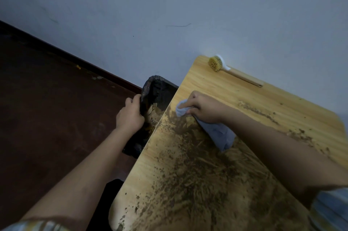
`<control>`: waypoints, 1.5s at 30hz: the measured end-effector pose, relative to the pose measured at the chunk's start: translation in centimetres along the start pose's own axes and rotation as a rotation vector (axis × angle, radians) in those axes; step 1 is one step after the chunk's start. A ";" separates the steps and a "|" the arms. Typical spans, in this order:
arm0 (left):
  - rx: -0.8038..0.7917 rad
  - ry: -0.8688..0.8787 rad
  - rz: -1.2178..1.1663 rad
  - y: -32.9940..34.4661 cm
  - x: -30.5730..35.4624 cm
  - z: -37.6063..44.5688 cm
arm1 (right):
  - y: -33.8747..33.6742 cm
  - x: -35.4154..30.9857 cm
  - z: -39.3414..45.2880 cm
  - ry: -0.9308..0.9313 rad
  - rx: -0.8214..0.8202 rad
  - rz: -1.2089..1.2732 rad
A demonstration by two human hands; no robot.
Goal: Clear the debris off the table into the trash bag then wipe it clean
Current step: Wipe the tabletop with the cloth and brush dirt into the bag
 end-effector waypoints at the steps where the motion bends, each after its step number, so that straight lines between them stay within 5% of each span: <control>1: -0.004 0.002 0.005 -0.1 0.0 -0.3 | 0.1 -0.8 -0.3 -0.033 -0.020 0.010; 4: 0.001 0.002 0.005 -0.4 0.0 -1.0 | -1.2 0.1 -1.0 0.011 0.058 0.082; 8: 0.003 0.000 -0.001 -0.8 -0.3 -1.8 | -4.6 7.9 -3.3 0.460 0.379 0.116; 12: -0.003 -0.004 0.000 -0.7 -0.4 -2.3 | -2.0 10.9 -4.6 0.710 0.265 0.070; 24: -0.015 -0.015 -0.013 0.2 -0.1 -3.3 | 1.3 0.3 -1.5 0.211 0.009 0.126; 29: -0.019 -0.023 -0.008 0.0 -0.7 -3.6 | -2.7 4.6 -2.6 0.411 0.292 0.233; 33: -0.022 -0.022 -0.014 -0.1 -0.8 -3.5 | -0.9 7.2 -3.4 0.635 0.257 0.199; 38: -0.022 -0.005 -0.024 -0.2 -0.6 -3.1 | 1.1 3.5 -1.9 0.394 0.199 0.240; 42: -0.031 -0.003 -0.032 -0.2 -0.7 -3.3 | 1.3 0.7 -1.2 0.259 -0.014 0.155; 45: -0.024 -0.005 -0.021 -0.6 -1.1 -3.4 | -2.0 1.7 -0.3 0.309 0.148 0.132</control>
Point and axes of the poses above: each hand's wrist, its own z-axis towards the middle knuckle, its own y-axis out of the palm, x = y × z, the point moved 7 cm from there along z, towards the middle knuckle, and after that the axes turned 2 degrees about -y, right-handed, at the moved point
